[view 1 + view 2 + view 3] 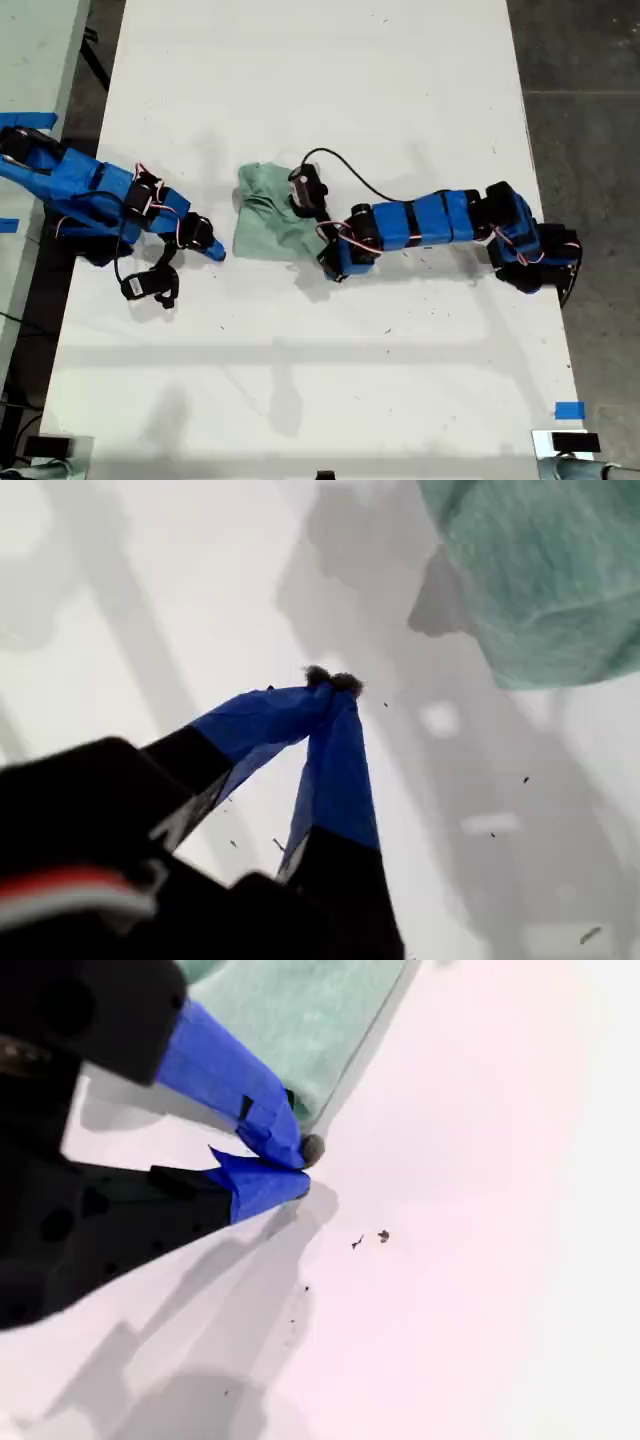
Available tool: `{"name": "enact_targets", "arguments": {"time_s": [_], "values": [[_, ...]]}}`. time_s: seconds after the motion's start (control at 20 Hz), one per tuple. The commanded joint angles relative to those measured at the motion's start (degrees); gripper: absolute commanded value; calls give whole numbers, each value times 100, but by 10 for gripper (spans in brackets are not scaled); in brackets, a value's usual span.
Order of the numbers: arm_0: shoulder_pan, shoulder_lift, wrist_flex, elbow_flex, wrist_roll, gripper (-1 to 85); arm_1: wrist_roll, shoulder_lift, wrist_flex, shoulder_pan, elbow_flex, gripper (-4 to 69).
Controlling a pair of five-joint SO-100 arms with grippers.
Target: Fold tshirt
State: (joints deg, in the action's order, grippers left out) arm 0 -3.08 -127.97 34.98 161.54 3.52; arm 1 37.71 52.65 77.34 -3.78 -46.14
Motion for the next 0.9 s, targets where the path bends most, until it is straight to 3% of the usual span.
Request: {"name": "enact_targets", "arguments": {"time_s": [0.0,0.15,0.35,0.5,0.55,0.85], "values": [[158,-343,-255,-18,149,1,167,185,-246,44,501,-13],[193,-1362,-26,404,272,1,396,308,-255,290,501,-13],[-9,-3639,1283,826,281,1,809,281,-422,782,448,-13],[-369,-7102,2514,1925,141,1,1107,290,-624,1151,448,-13],[-387,-7822,2646,2109,202,1,1169,290,-703,1257,466,-13],[-624,-7014,2364,2092,141,4,1327,105,-1116,1529,483,-13]]}}
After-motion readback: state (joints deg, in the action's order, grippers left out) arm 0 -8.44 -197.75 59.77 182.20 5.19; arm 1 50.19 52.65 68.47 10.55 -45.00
